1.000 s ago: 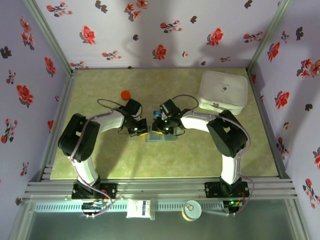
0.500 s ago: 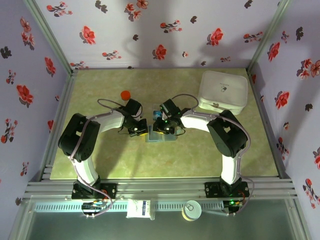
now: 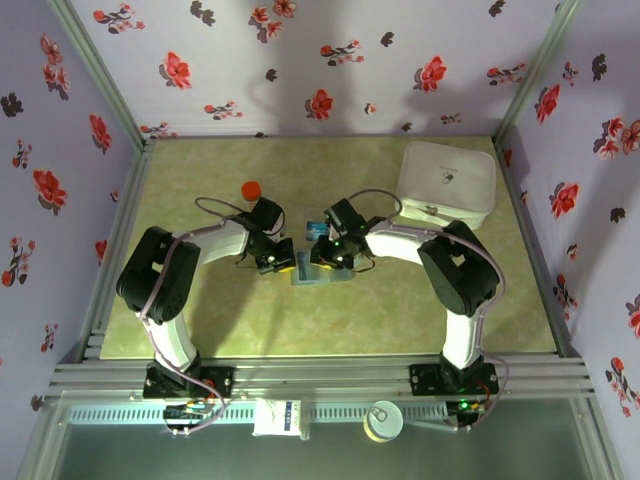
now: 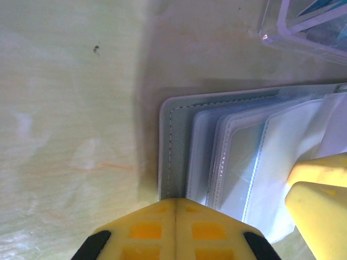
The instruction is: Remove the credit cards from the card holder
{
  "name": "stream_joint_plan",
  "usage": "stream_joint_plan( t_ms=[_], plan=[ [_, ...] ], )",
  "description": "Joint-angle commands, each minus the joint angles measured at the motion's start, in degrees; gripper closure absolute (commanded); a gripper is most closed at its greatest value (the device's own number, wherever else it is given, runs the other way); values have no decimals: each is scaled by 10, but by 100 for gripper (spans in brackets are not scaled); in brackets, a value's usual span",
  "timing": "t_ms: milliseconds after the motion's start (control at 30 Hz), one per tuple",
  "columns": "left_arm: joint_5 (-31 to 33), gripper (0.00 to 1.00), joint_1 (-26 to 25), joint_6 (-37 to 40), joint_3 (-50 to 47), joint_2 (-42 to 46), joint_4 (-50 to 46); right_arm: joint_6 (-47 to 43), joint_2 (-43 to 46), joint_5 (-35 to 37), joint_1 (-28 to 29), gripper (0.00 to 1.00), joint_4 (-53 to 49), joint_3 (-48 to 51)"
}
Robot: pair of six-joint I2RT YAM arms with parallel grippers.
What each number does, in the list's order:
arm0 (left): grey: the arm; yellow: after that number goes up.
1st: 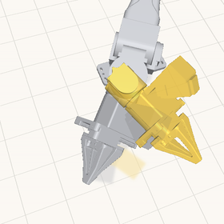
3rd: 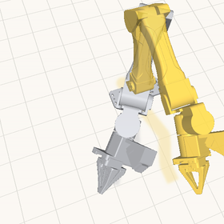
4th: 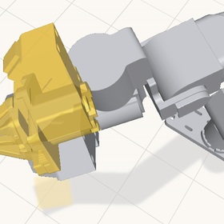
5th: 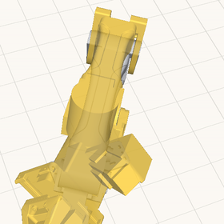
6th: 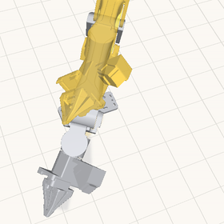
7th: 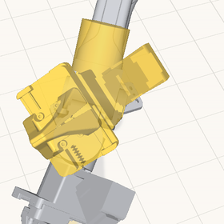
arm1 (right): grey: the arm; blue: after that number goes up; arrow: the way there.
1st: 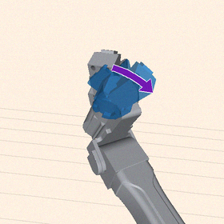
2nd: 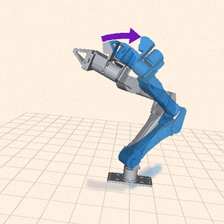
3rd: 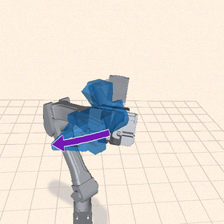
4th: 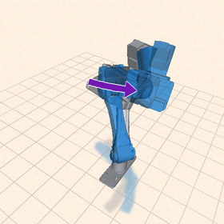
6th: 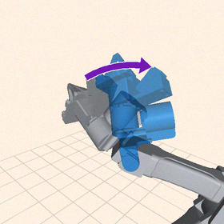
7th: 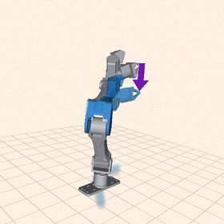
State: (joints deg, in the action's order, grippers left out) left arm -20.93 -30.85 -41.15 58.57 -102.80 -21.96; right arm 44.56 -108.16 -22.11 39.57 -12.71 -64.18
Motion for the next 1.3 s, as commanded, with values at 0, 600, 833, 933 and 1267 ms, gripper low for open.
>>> stream_joint_plan(
  t_ms=[0,600,833,933,1267],
  plan=[
    [12,98,3,16,15,-4,-29,-5,19,-2,-7,72,2,16],
    [-35,94,-1,-21,47,26,-20,71,19,-85,-42,73,174,105],
    [-54,80,-10,-42,44,19,8,106,7,-112,-53,74,243,133],
    [-62,77,-13,-48,42,9,19,108,2,-116,-55,74,246,135],
    [-61,75,-20,-51,42,-23,25,112,0,-122,-58,74,257,141]
  ],
)
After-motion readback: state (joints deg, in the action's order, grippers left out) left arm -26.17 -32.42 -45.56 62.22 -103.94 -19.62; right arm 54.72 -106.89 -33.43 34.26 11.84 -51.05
